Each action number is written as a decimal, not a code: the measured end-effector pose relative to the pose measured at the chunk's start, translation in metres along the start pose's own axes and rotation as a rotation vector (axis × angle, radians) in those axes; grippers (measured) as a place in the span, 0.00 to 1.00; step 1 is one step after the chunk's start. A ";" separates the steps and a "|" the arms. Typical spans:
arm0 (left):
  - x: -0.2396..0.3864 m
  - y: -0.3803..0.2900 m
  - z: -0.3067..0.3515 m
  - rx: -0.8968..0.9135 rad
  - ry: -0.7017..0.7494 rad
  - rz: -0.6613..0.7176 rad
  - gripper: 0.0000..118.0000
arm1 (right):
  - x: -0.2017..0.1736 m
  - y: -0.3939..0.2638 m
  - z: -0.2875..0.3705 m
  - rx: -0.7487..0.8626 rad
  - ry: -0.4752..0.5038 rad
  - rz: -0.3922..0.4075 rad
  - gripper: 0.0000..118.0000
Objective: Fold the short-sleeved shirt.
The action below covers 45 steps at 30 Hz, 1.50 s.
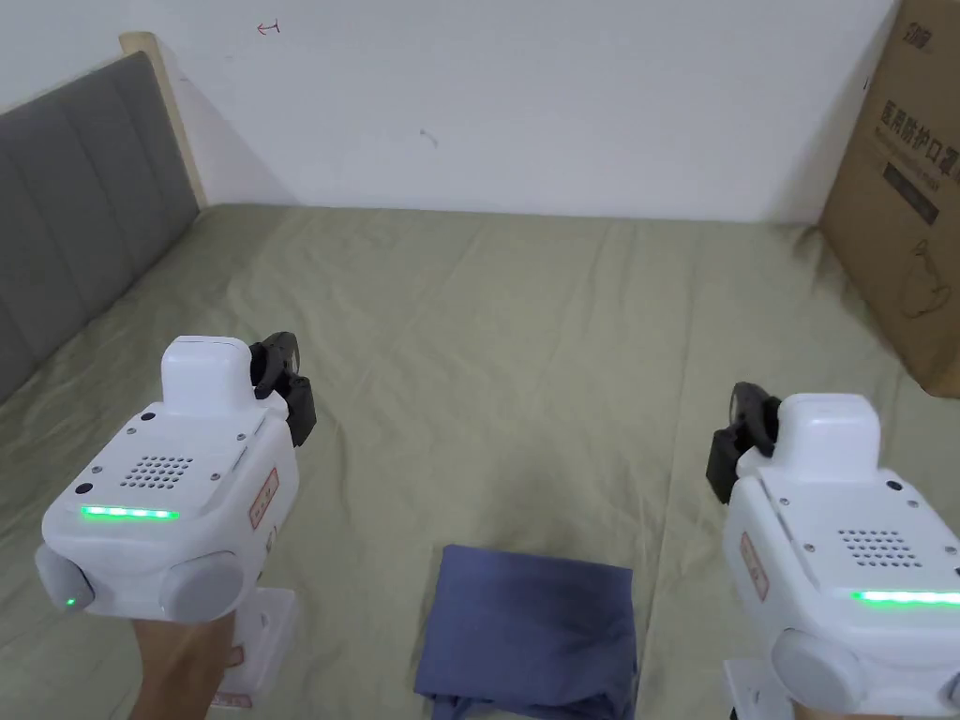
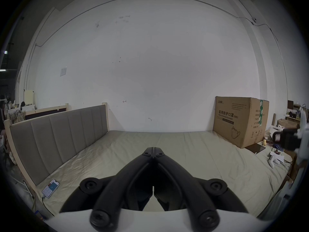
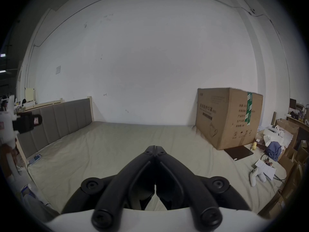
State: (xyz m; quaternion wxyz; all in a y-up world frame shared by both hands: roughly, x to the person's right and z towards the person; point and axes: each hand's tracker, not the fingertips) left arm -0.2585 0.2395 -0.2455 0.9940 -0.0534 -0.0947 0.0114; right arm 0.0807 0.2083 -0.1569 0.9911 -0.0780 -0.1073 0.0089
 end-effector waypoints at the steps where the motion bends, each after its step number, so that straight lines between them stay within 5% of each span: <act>1: 0.000 -0.001 0.000 -0.002 0.000 0.002 0.00 | -0.004 -0.011 -0.004 -0.010 0.006 0.001 0.00; 14: -0.014 -0.022 -0.012 -0.084 -0.023 0.035 0.00 | -0.071 -0.164 -0.041 -0.387 0.122 0.014 0.00; 21: -0.019 -0.061 -0.028 -0.288 -0.124 0.173 0.00 | -0.078 -0.220 -0.067 -0.598 0.116 0.004 0.00; 25: -0.018 -0.096 -0.039 -0.444 -0.176 0.304 0.03 | -0.071 -0.225 -0.072 -0.581 0.123 -0.018 0.00; 27: -0.015 -0.114 -0.050 -0.553 -0.214 0.365 0.27 | -0.070 -0.224 -0.073 -0.589 0.128 -0.027 0.00; 29: -0.007 -0.134 -0.062 -0.685 -0.244 0.396 0.74 | -0.069 -0.223 -0.070 -0.588 0.130 -0.029 0.00; 31: 0.003 -0.156 -0.075 -0.820 -0.287 0.405 0.89 | -0.068 -0.223 -0.070 -0.587 0.132 -0.040 0.00; 39: 0.026 -0.208 -0.119 -1.079 -0.393 0.459 0.84 | -0.062 -0.219 -0.070 -0.605 0.151 -0.069 0.00; 40: 0.025 -0.212 -0.120 -1.082 -0.407 0.483 0.75 | -0.062 -0.219 -0.070 -0.606 0.152 -0.070 0.00; 42: 0.031 -0.218 -0.123 -1.114 -0.426 0.503 0.35 | -0.061 -0.216 -0.069 -0.608 0.157 -0.076 0.00; 45: 0.041 -0.222 -0.119 -1.117 -0.443 0.488 0.22 | -0.059 -0.215 -0.070 -0.614 0.164 -0.079 0.00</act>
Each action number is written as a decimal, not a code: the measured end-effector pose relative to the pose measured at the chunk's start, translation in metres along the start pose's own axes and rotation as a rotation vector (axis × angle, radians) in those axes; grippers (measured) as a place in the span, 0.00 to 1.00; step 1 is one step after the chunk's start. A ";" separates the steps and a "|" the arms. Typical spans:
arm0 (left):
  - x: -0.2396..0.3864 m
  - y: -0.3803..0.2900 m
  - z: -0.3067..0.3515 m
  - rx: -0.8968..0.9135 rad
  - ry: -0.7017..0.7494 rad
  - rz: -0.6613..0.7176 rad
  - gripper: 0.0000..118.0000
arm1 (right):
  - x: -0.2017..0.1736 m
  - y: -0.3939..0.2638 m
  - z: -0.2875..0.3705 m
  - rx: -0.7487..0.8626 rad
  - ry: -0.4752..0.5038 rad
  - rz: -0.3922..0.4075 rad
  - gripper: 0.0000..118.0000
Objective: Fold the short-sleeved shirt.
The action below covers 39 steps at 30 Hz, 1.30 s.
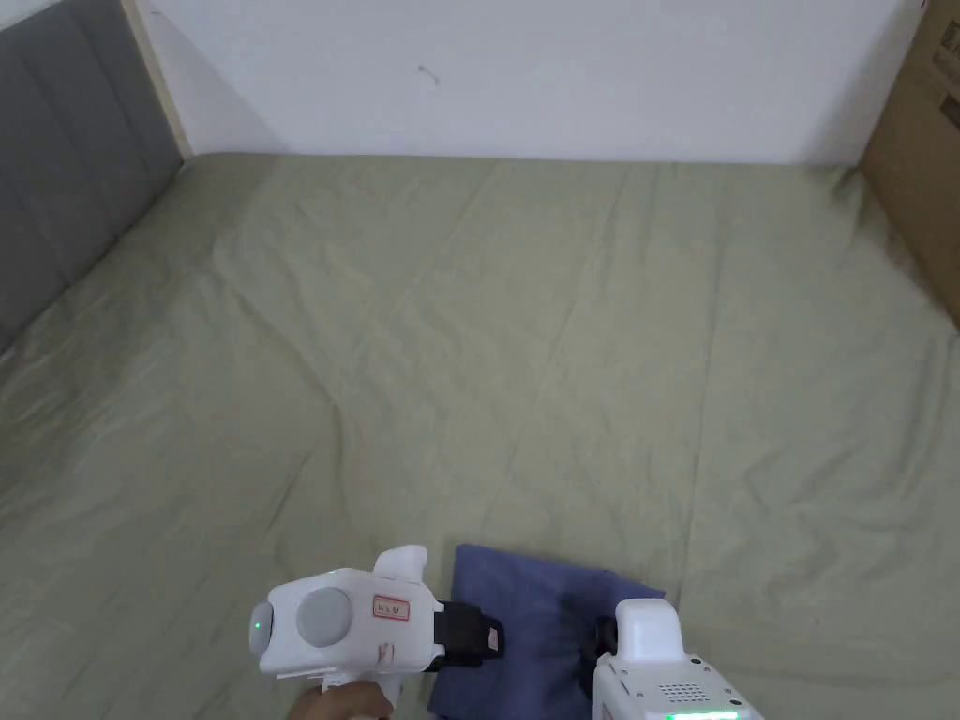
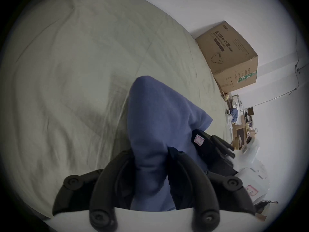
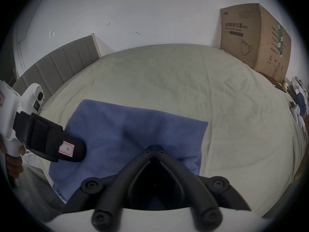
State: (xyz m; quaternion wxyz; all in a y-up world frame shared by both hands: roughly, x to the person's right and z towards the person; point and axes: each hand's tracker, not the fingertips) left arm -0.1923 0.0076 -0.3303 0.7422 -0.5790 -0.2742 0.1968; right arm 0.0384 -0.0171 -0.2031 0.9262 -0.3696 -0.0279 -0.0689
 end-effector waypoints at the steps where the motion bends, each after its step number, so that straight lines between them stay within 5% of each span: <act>1: 0.001 0.000 -0.002 0.001 0.018 -0.017 0.18 | 0.001 0.002 0.002 -0.003 0.004 0.002 0.00; 9: -0.008 0.012 0.026 0.045 -0.027 -0.011 0.14 | 0.008 0.029 0.037 0.099 0.025 0.023 0.00; 27: -0.179 0.141 0.224 0.194 0.610 -0.054 0.14 | -0.007 0.106 0.065 0.302 0.007 0.077 0.00; 39: -0.227 0.163 0.233 0.150 0.681 0.032 0.19 | -0.015 0.118 0.040 0.286 -0.007 0.062 0.00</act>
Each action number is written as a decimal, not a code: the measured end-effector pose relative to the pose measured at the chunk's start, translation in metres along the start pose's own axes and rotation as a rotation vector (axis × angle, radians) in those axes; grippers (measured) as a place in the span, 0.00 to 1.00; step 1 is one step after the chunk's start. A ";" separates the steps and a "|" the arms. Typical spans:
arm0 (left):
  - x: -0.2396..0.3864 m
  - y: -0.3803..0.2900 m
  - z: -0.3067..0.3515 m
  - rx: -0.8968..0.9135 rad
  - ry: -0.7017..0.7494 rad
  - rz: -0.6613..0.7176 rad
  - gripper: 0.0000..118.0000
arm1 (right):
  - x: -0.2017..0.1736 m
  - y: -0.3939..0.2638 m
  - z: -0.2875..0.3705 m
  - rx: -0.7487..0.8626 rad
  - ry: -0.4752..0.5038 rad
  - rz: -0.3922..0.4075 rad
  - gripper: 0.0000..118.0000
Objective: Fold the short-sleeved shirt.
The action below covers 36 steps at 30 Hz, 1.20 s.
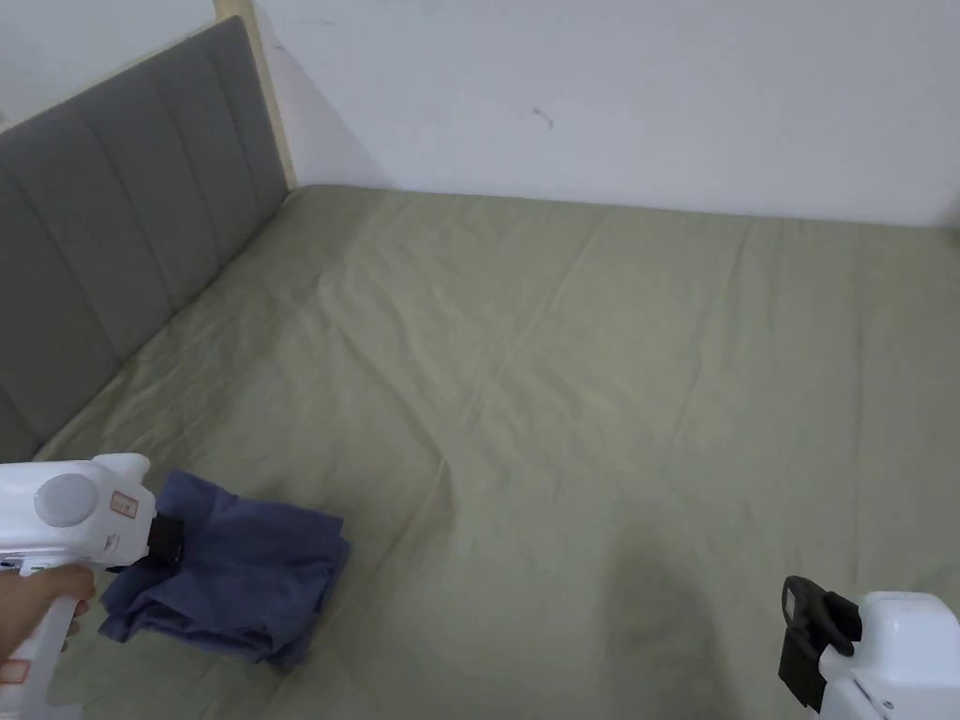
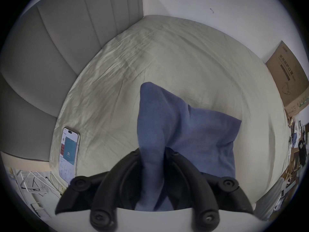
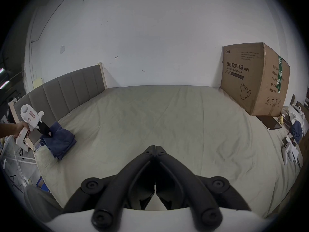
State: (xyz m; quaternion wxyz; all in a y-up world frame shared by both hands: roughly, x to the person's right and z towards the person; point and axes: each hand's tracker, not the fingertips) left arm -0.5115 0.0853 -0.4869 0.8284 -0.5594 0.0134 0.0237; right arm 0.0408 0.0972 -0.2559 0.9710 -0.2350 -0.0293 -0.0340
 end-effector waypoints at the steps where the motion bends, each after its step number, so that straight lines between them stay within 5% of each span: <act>1: 0.003 -0.002 0.000 -0.001 0.006 -0.001 0.27 | 0.001 0.000 0.000 -0.001 -0.002 -0.001 0.00; 3: 0.012 -0.006 0.005 0.009 0.011 -0.006 0.63 | 0.004 0.003 0.001 0.002 -0.001 -0.004 0.00; 5: 0.017 -0.004 0.012 0.035 -0.004 0.020 0.80 | 0.007 0.006 0.006 0.012 -0.001 -0.007 0.00; 9: 0.033 -0.003 0.045 0.149 -0.063 0.091 0.80 | 0.015 0.017 0.023 0.047 0.003 -0.018 0.00; 21: 0.137 -0.032 0.223 0.620 -0.143 0.001 0.80 | 0.042 0.092 0.106 0.274 -0.044 0.041 0.00; 28: 0.191 -0.075 0.306 0.915 -0.333 0.087 0.80 | 0.056 0.133 0.154 0.395 -0.097 0.068 0.00; 36: 0.275 -0.145 0.325 1.203 -0.210 -0.050 0.78 | 0.067 0.142 0.184 0.475 -0.146 0.078 0.00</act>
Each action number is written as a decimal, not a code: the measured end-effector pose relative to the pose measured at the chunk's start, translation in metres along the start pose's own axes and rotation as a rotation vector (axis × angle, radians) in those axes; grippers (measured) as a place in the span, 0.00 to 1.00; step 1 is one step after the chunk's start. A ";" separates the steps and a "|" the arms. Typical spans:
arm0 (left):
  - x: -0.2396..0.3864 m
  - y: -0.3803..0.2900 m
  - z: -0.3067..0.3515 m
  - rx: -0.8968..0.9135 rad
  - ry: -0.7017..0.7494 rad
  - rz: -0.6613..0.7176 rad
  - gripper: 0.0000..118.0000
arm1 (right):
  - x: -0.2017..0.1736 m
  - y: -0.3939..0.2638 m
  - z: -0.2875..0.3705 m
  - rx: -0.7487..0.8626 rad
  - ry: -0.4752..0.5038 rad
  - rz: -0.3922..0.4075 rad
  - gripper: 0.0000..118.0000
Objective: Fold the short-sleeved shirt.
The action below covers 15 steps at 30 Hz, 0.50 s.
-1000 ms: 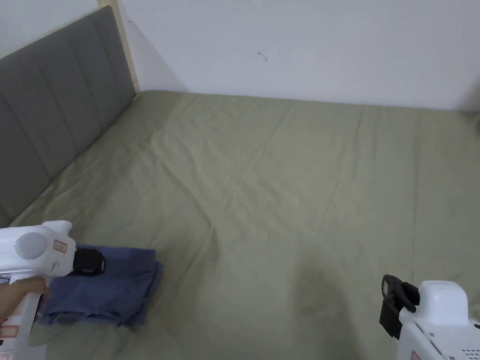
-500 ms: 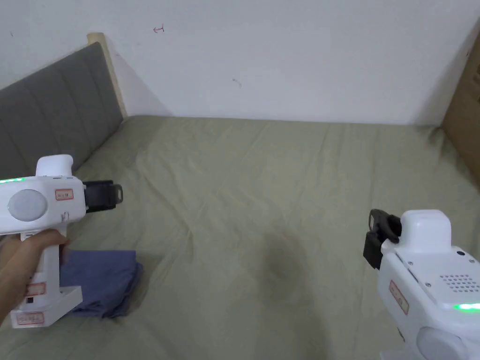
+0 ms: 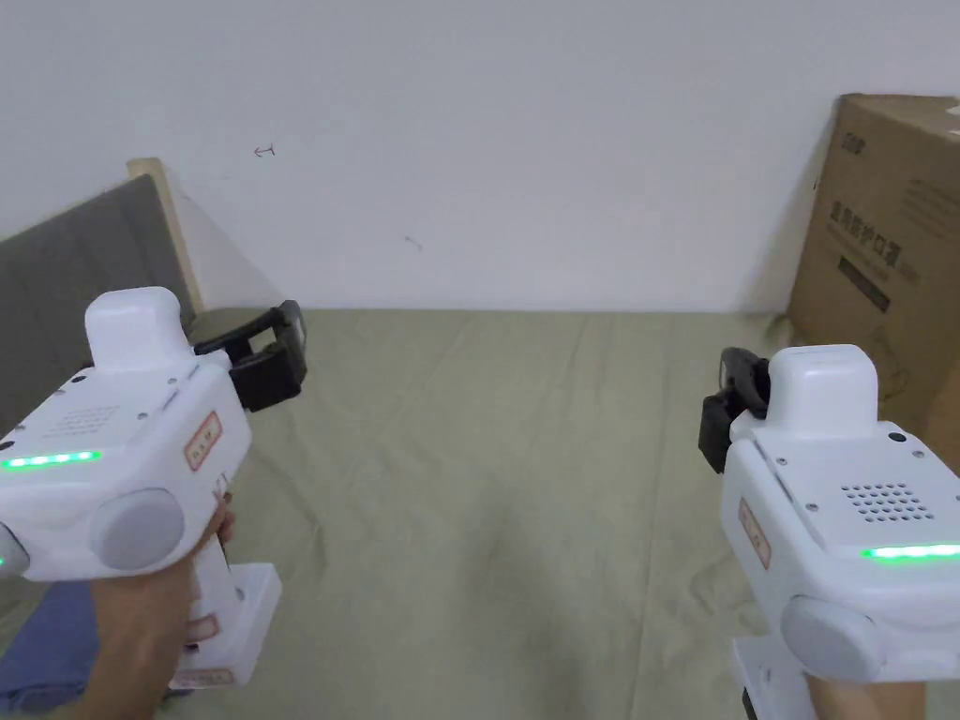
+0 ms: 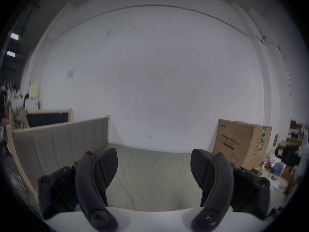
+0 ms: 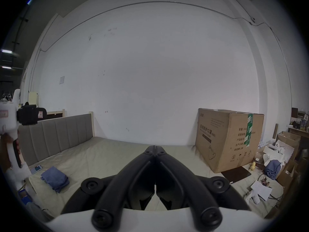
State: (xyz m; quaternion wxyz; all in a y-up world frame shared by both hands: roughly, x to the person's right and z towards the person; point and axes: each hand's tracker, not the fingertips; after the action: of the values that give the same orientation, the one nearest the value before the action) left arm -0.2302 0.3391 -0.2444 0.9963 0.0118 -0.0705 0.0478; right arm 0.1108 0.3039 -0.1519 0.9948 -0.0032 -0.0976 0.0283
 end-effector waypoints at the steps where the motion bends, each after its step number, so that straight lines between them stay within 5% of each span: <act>1: 0.010 -0.005 0.004 0.010 0.001 -0.033 0.77 | 0.002 0.000 0.001 0.007 -0.006 0.003 0.00; 5: 0.031 -0.025 0.009 0.018 -0.021 -0.058 0.53 | 0.006 -0.001 0.008 0.019 -0.024 0.001 0.00; 7: 0.039 -0.033 0.011 0.003 -0.045 -0.064 0.25 | 0.008 -0.002 0.011 0.023 -0.034 -0.005 0.00; 8: 0.041 -0.036 0.013 0.007 -0.065 -0.056 0.00 | 0.009 -0.002 0.012 0.024 -0.039 -0.006 0.00; 15: 0.051 -0.046 0.011 -0.013 -0.098 -0.082 0.00 | 0.014 -0.004 0.013 0.020 -0.056 0.000 0.00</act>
State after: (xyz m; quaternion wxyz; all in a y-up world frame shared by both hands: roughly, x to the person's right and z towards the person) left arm -0.1767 0.2976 -0.2266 0.9928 0.0104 -0.1189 0.0059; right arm 0.1225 0.3003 -0.1363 0.9917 0.0077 -0.1252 0.0296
